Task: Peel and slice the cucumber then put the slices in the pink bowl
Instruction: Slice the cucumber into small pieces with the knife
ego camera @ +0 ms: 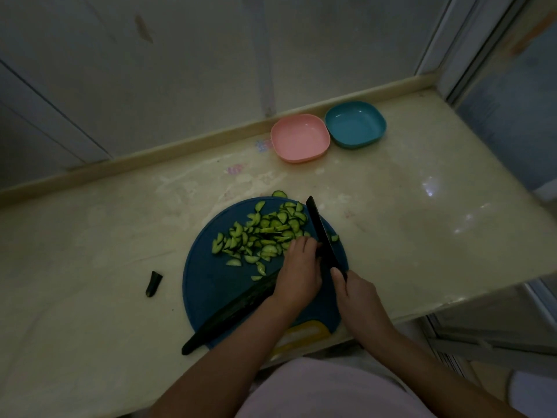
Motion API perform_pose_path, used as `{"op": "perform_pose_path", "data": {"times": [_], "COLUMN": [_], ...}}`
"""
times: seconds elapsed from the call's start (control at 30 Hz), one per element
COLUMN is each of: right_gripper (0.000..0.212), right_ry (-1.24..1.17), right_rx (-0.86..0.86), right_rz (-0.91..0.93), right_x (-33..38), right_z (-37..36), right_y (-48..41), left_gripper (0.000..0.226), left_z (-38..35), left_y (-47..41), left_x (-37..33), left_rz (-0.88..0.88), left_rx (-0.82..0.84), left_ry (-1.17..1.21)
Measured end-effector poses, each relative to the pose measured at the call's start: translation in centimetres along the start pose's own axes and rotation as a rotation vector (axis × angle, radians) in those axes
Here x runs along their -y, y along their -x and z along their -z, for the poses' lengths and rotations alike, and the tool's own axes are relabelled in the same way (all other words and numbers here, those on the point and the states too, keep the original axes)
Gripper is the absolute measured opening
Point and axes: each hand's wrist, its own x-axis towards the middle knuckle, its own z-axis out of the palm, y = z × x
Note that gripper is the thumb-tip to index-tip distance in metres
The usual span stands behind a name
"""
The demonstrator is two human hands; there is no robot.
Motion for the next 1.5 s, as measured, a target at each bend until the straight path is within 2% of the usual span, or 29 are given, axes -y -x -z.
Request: {"op": "perform_pose_path", "data": {"times": [0.17,0.6,1.5], "right_gripper": [0.043,0.041,0.040], "right_ry": [-0.014,-0.037,-0.084], "right_rx": [-0.003,-0.004,0.001], "right_rz": [-0.004,0.015,0.005], "right_x": [-0.1,0.2,-0.1], "right_z": [0.4,0.9,0.2], "right_y": [0.2,1.4,2.1], "left_gripper": [0.021,0.013,0.010], "left_z": [0.3,0.0,0.2], "left_y": [0.1,0.1,0.2], "left_x": [-0.2,0.0,-0.1], "left_rz": [-0.019,0.013,0.017], "left_rx": [0.002,-0.005,-0.026], "left_ry": [0.016,0.024,0.026]}}
